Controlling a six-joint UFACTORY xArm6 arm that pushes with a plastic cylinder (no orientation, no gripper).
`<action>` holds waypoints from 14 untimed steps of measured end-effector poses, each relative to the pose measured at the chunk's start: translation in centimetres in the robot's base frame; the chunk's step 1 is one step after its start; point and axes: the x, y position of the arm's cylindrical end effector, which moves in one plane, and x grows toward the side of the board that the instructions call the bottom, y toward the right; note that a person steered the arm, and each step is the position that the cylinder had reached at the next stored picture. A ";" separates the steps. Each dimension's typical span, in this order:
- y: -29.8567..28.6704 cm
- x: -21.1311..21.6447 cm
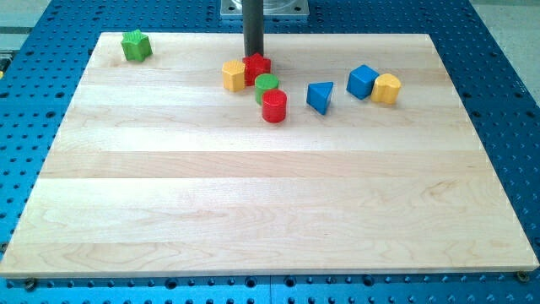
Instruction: Put the green circle to the left of the red circle
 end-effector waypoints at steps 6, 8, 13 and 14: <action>-3.9 11.1; -6.5 9.9; -9.1 8.2; -8.8 7.8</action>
